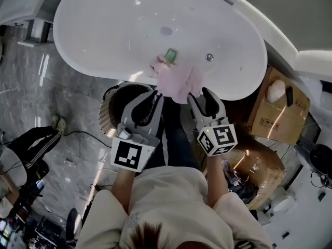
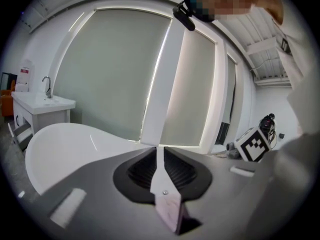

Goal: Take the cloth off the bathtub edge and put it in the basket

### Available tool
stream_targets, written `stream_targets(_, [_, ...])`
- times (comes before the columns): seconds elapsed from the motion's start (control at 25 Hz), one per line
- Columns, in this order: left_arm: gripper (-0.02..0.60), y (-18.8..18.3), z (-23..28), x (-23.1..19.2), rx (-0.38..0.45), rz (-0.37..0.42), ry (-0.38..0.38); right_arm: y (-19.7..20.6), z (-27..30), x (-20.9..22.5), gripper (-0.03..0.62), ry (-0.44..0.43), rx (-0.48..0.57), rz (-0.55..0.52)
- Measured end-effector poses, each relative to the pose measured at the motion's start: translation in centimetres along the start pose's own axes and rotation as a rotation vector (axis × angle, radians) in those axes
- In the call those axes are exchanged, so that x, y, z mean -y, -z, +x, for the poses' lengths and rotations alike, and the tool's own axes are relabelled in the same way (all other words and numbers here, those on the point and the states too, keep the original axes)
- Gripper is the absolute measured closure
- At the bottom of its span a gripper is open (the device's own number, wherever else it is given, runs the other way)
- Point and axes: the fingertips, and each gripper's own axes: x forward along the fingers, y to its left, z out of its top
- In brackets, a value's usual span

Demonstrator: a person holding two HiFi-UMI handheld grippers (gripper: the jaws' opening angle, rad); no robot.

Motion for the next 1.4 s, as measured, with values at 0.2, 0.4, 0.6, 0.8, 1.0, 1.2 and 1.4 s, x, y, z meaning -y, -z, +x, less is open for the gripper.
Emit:
stream_targets(0.2, [0.578, 2.7, 2.5, -2.0, -0.038, -0.056, -0.053, 5.1, 4.9, 3.7, 0.351, 0.001, -0.135, 0.03])
stream_targets(0.4, [0.578, 5.5, 4.7, -3.2, -0.064, -0.107, -0.091, 10.3, 9.0, 6.7, 0.301, 0.022, -0.253, 0.027])
stream_targets(0.6, [0.578, 7.7, 6.3, -4.3, -0.092, -0.141, -0.125, 14.6, 12.7, 7.7, 0.214, -0.005, -0.361, 0.012])
stream_targets(0.8, [0.578, 10.1, 7.2, -5.5, -0.117, -0.168, -0.158, 18.6, 15.5, 8.2, 0.193, -0.025, -0.452, 0.02])
stream_targets(1.0, [0.578, 12.1, 7.3, -5.5, -0.132, -0.21, -0.172, 21.2, 17.1, 10.1, 0.19, 0.005, -0.543, 0.12])
stream_targets(1.2, [0.578, 13.4, 7.3, -5.9, -0.143, -0.222, -0.189, 23.3, 17.9, 10.2, 0.175, -0.049, -0.697, 0.172])
stream_targets(1.4, [0.578, 14.2, 7.3, -5.9, -0.132, -0.229, -0.21, 24.6, 17.8, 10.3, 0.18, -0.077, -0.822, 0.227])
